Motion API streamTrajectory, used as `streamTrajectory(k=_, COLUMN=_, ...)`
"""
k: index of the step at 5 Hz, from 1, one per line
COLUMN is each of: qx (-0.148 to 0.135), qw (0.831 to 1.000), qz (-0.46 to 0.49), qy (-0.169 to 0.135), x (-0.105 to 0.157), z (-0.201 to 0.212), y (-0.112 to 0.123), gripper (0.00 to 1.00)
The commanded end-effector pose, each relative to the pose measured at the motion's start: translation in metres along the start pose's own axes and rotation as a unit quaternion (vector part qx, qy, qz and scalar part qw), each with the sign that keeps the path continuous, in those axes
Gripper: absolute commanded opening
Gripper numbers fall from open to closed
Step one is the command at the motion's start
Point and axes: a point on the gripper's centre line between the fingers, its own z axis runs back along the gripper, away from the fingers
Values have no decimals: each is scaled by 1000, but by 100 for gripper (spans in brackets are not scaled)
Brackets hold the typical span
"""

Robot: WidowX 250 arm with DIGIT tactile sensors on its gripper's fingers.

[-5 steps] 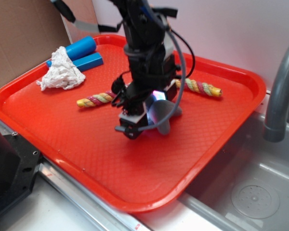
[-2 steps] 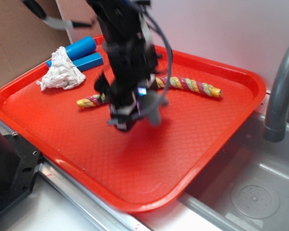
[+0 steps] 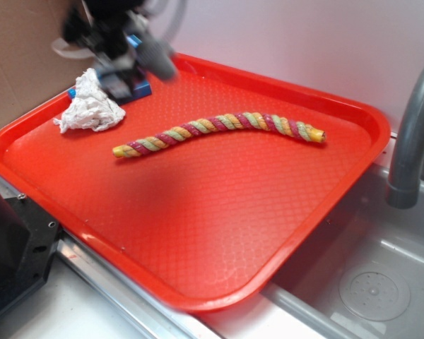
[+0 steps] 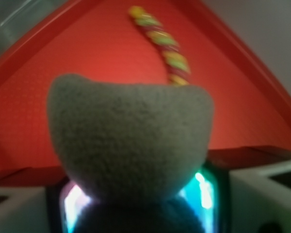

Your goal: Grab the gray animal.

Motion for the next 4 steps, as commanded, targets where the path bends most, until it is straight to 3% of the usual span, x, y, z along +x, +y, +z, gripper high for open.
streamTrajectory(k=1, qx=51, qw=968, qz=245, qy=23, x=-31, z=89, y=3, gripper=0)
streamTrajectory(k=2, qx=82, qw=929, qz=360, qy=21, x=-21, z=106, y=-3, gripper=0)
streamTrajectory(k=3, qx=106, qw=876, qz=469, qy=42, x=-10, z=111, y=-1, gripper=0)
streamTrajectory(k=4, qx=103, qw=848, qz=517, qy=64, x=-11, z=108, y=5, gripper=0)
